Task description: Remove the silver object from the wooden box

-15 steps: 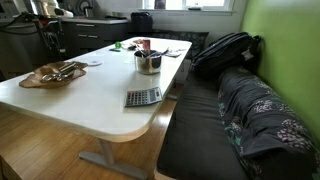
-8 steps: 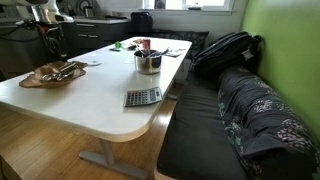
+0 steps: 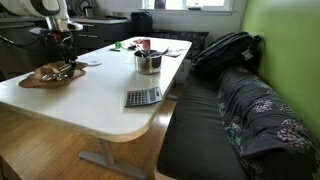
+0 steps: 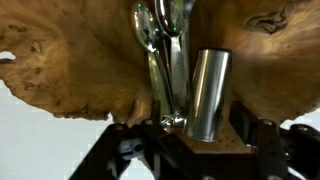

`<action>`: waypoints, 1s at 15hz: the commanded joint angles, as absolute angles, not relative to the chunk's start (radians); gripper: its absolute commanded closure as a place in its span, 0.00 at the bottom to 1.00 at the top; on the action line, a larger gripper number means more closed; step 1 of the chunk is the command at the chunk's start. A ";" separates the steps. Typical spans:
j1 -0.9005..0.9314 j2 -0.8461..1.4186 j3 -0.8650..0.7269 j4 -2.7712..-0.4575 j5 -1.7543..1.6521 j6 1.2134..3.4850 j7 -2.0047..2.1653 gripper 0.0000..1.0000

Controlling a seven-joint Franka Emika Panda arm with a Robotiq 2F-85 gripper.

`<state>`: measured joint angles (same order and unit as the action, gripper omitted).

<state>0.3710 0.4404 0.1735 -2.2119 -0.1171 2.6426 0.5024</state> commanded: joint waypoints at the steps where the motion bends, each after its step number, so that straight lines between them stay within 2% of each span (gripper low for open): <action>1: 0.391 0.448 0.178 -2.204 -0.075 2.659 0.454 0.46; 3: 0.394 0.452 0.184 -2.200 -0.061 2.655 0.441 0.65; 6: 0.401 0.454 0.185 -2.198 -0.045 2.633 0.439 0.86; 7: 0.403 0.454 0.184 -2.198 -0.041 2.629 0.441 0.81; 8: 0.404 0.455 0.184 -2.199 -0.038 2.628 0.441 0.88; 15: 0.374 0.350 0.219 -2.258 0.016 2.657 0.392 0.88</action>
